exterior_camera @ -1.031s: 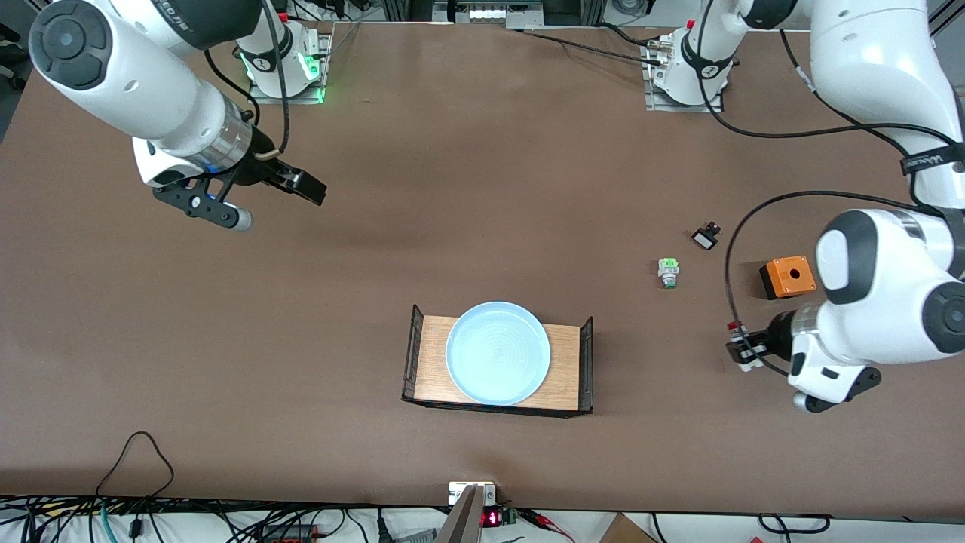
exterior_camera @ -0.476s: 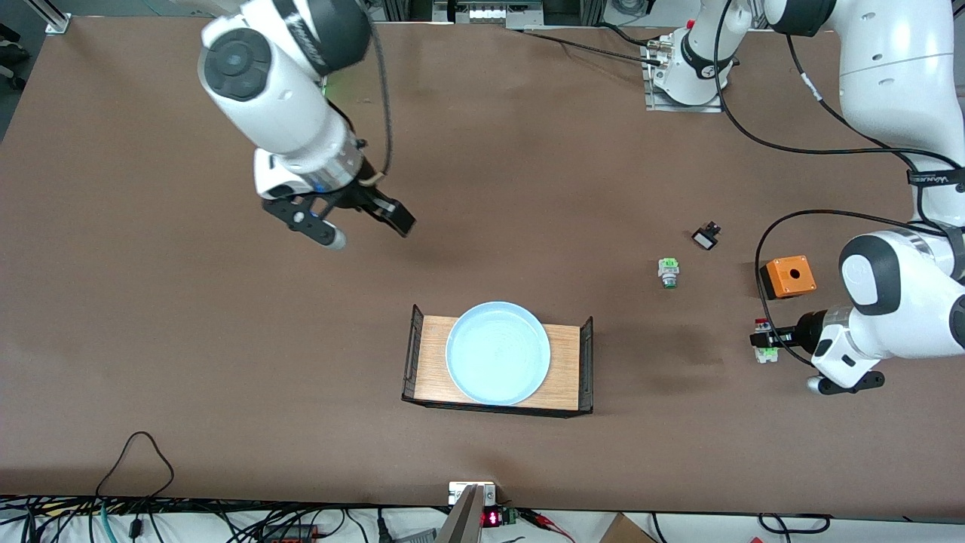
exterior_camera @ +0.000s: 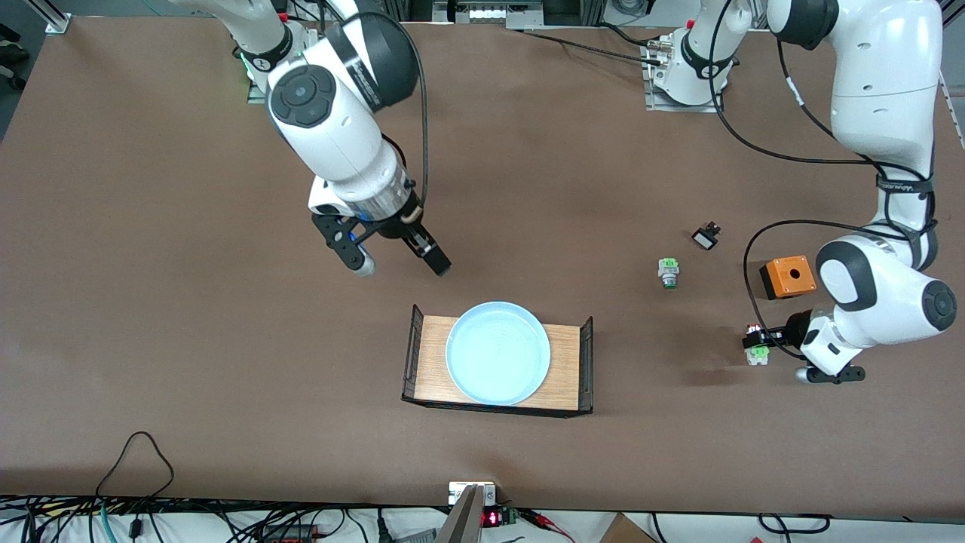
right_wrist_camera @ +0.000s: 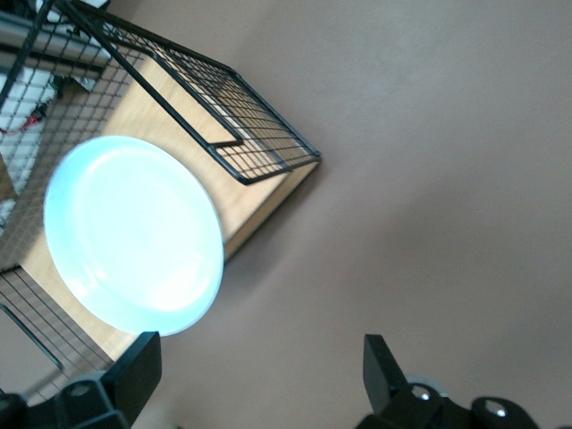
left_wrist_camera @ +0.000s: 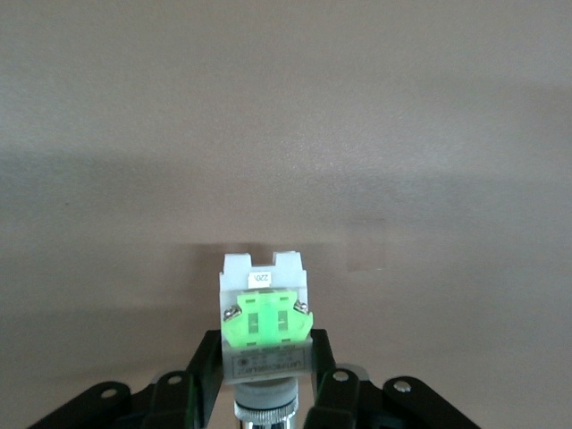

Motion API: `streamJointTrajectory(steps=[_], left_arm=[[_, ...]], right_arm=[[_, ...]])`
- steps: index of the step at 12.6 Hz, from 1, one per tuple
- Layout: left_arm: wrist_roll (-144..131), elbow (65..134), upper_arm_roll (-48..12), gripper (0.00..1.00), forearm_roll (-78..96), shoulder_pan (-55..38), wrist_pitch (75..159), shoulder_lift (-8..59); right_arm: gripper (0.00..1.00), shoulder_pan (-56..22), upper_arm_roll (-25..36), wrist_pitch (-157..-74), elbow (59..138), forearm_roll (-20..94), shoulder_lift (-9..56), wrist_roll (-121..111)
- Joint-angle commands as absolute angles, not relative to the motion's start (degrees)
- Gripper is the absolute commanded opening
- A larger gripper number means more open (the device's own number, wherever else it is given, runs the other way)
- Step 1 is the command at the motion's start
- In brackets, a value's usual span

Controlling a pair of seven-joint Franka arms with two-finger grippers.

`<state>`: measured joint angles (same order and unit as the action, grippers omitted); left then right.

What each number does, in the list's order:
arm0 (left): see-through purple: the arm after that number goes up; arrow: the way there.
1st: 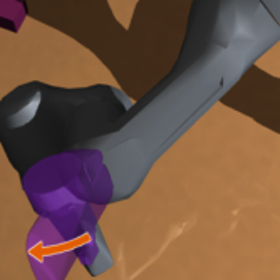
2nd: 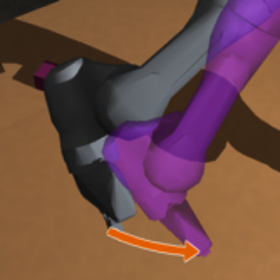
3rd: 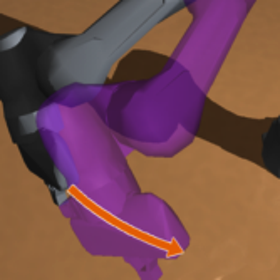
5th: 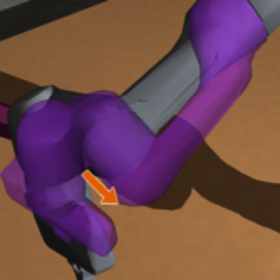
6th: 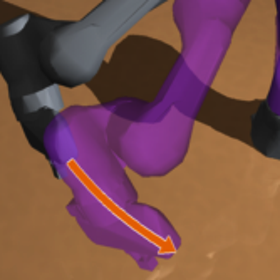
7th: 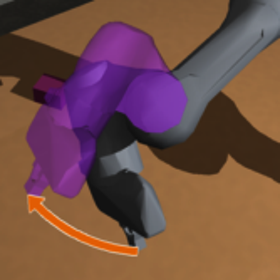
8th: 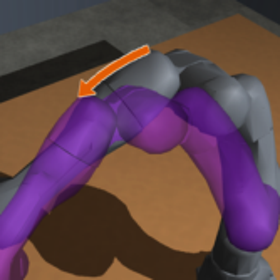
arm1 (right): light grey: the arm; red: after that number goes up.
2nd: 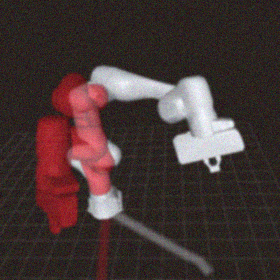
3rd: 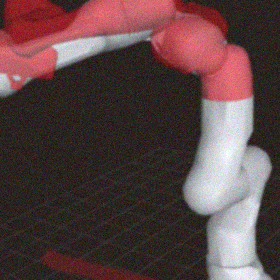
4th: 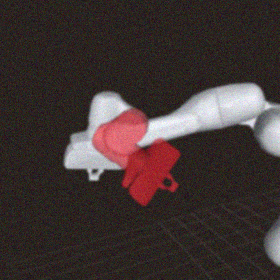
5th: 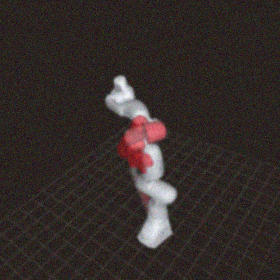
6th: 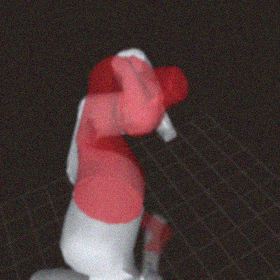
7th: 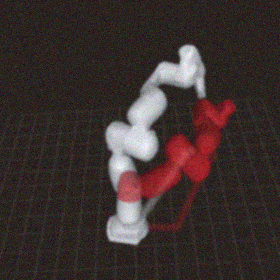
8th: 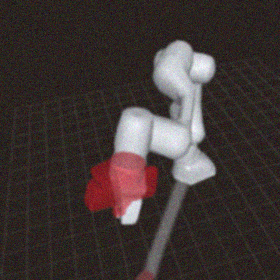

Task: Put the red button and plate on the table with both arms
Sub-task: 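Lower the button onto the table while the right gripper approaches the plate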

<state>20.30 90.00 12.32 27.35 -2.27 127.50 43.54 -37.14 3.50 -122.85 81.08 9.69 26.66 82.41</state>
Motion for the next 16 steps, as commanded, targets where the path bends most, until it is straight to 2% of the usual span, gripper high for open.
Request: streamJointTrajectory(steps=[1,2,5,6,8,9,13,16], left_arm=[[23.64,90.88,12.3,0.08,29.09,-2.64,129.9,44.21],[23.73,90.97,12.3,0.11,29.0,-2.72,129.9,44.12],[23.73,90.88,12.3,0.32,29.0,-2.72,129.82,44.12],[23.64,90.79,12.3,0.48,29.0,-2.72,129.81,44.03],[23.64,90.35,12.39,0.94,29.0,-2.81,129.55,43.77],[23.47,90.09,12.39,1.0,29.0,-2.9,129.38,43.33],[22.68,90.26,12.48,1.0,28.39,-3.34,128.68,39.48],[22.41,90.26,13.09,1.0,28.04,-3.25,124.99,35.08]], right_arm=[[1.0,-37.62,3.96,-126.2,78.4,10.55,31.19,85.69],[1.0,-37.97,3.96,-127.69,78.4,10.55,32.77,85.87],[1.0,-38.67,3.87,-132.61,78.4,10.46,35.76,88.84],[1.0,-38.76,3.95,-134.02,78.4,10.55,36.21,89.64],[1.0,-38.76,3.95,-137.0,78.4,10.55,37.61,90.35],[1.0,-38.76,3.87,-138.76,78.4,10.55,38.49,90.26],[1.0,-38.94,3.87,-142.47,78.4,10.55,40.52,90.09],[0.83,-39.02,3.87,-142.38,78.4,10.37,40.52,90.09]])
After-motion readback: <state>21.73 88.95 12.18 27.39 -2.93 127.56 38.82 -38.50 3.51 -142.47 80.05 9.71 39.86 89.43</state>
